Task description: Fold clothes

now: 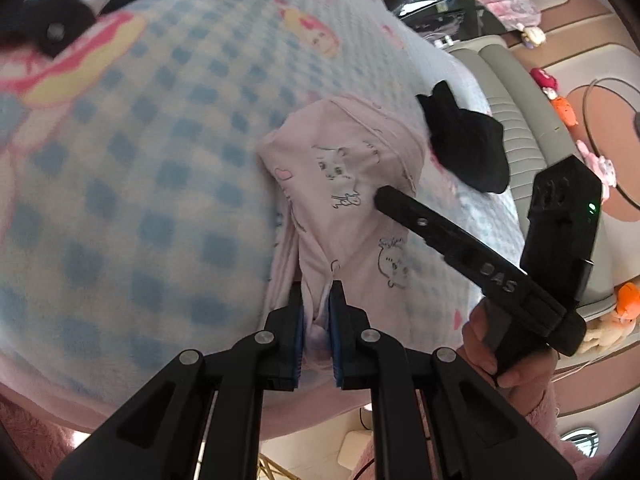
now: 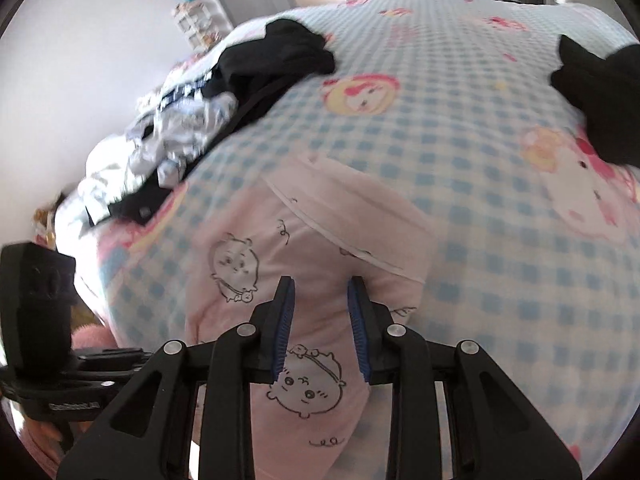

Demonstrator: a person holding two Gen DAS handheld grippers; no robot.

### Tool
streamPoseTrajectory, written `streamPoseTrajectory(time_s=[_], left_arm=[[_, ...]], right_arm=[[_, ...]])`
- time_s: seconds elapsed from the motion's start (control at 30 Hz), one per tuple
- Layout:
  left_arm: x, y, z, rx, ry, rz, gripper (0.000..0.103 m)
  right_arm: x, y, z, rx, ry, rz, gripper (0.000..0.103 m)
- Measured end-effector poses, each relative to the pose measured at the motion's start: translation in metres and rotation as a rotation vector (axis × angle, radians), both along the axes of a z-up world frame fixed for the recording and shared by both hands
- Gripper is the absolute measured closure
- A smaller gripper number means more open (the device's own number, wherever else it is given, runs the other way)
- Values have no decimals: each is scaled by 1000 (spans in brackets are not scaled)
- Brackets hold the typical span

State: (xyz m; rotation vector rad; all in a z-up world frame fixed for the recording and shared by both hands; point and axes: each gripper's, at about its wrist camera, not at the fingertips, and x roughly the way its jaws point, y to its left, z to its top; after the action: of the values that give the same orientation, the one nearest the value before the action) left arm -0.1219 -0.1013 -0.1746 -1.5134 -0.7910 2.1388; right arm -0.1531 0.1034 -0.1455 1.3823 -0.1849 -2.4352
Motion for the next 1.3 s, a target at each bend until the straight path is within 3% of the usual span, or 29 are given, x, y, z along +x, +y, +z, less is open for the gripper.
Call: streamPoseTrajectory(time_s=[0.07,0.17,0.3,0.37,0.5,0.6,0.7,0.8,0.87,0.9,1.0,1.07,1.13,1.17,1.27,1.3], left_arm=[[4,-4,-2,-3,-8,5,88],[8,-9,3,-21,4,13,86],[21,-27,23,-159,66,115,84],[26,-33,30,-189,89,144,84],[34,-16,40,-123,159,37,84],[27,12,32,-206,117,-45,83],[21,21,22,-275,56,-54,83],[11,16,45,-211,131,-45,81],[-7,15,61,-211,177,-36,69],[-20,16,66,-195,194,-42,64],[-53,34,71,-180,232,-82,64],[-73,55,65,-219,249,-113,64],[-89,71,47,-281,191,-116,66],[-93,74,38,-307,169,-111,72],[-91,63,14,-352,139,-60,72],[-89,54,10,-347,122,-34,78]], right_arm=[[-4,0,-14,7,-44,-1,75],[7,6,-10,-10,-22,-20,75],[30,23,3,-34,12,-77,75],[42,35,4,-41,3,-117,75],[60,41,1,-60,-11,-120,75],[58,35,-7,-31,-38,-92,75],[53,33,-19,-2,-96,-94,75],[54,44,-2,-28,-29,-117,74],[48,52,13,-25,25,-141,72],[40,57,16,-36,27,-155,72],[14,63,22,-95,16,-174,72],[-3,58,19,-96,-1,-156,72],[-18,50,11,-75,-20,-134,72],[-23,46,8,-61,-23,-126,72],[-31,43,0,-36,-31,-124,70],[-33,46,-3,-48,-39,-128,68]])
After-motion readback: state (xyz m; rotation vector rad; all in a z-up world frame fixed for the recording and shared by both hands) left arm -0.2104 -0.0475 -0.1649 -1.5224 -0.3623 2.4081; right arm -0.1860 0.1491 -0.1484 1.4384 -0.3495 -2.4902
